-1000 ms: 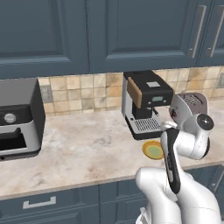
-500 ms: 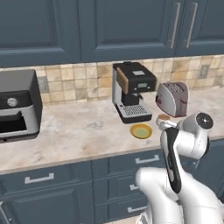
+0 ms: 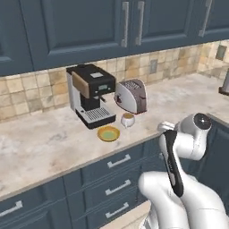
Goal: Take a sugar cube from the saucer and place it inside the coffee. Then, grab milk from the fridge and place it next to the coffee on the counter to sweeten the coffee.
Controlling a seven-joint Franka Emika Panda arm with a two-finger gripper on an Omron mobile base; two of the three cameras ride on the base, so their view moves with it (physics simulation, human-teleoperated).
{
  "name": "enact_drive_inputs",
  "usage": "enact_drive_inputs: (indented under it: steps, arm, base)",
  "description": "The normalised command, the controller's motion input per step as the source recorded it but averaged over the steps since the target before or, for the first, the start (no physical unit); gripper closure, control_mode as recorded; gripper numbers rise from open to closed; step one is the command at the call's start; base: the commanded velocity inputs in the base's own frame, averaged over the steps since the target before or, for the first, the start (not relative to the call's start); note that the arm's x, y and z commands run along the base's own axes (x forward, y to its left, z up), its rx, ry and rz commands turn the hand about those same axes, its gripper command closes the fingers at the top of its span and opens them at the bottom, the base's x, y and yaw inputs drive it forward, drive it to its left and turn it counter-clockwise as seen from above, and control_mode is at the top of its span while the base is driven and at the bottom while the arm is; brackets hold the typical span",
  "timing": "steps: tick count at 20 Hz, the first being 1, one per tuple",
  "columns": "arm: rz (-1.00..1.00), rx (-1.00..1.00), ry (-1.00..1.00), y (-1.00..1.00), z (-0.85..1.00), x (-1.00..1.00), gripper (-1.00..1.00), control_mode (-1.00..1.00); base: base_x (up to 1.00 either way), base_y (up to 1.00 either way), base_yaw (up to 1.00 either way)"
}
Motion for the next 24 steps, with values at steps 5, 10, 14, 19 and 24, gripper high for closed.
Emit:
enact_drive_inputs:
  steps: [5,10,14,19,24]
  arm:
    - [0.00,0.00,0.00,0.00,0.00,0.00,-1.00,1.00]
    - [0.00,0.00,0.00,0.00,0.00,0.00,-1.00,1.00]
    - [0.00,0.00,0.00,0.00,0.00,0.00,-1.00,1.00]
    - [0.00,0.00,0.00,0.00,0.00,0.00,-1.00,1.00]
    - [0.00,0.00,0.00,0.00,0.00,0.00,-1.00,1.00]
  base:
    - [-0.24,0.00,-0.78]
    - [-0.16,0.00,-0.84]
    - [0.00,-0.03,-0.83]
    - [0.00,-0.12,-0.81]
    - [0.00,-0.11,-0.82]
